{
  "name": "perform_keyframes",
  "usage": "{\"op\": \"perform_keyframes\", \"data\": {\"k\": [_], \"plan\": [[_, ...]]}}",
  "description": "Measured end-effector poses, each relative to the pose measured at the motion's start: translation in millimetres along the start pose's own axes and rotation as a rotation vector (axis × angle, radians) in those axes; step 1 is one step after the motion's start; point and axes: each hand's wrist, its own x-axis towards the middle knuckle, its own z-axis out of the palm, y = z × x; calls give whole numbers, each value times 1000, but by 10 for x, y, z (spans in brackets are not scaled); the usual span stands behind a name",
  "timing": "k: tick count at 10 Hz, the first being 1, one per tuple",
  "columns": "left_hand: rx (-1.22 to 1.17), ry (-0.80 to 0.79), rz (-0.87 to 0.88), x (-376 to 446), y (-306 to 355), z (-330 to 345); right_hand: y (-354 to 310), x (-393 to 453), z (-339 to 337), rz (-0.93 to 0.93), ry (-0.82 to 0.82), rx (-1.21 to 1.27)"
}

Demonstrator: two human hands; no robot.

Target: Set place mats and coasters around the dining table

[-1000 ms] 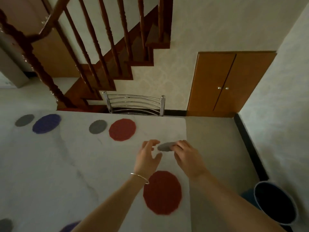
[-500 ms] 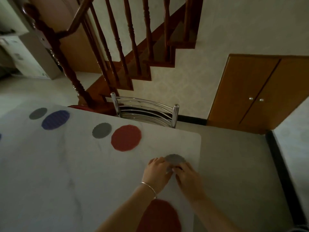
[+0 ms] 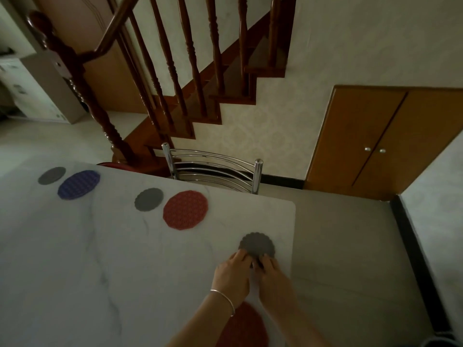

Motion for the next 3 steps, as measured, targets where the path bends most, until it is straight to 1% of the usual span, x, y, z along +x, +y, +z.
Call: {"op": "perform_keyframes", "data": {"k": [1, 2, 3], "plan": [[-22, -29, 30, -51, -34, -19, -33, 3, -55, 28, -3, 36], [-96, -20, -5, -194, -97, -145, -91, -92, -195, 64, 22, 92], [-99, 4, -15, -326, -218, -258, -218, -218, -261, 105, -13, 74]]}}
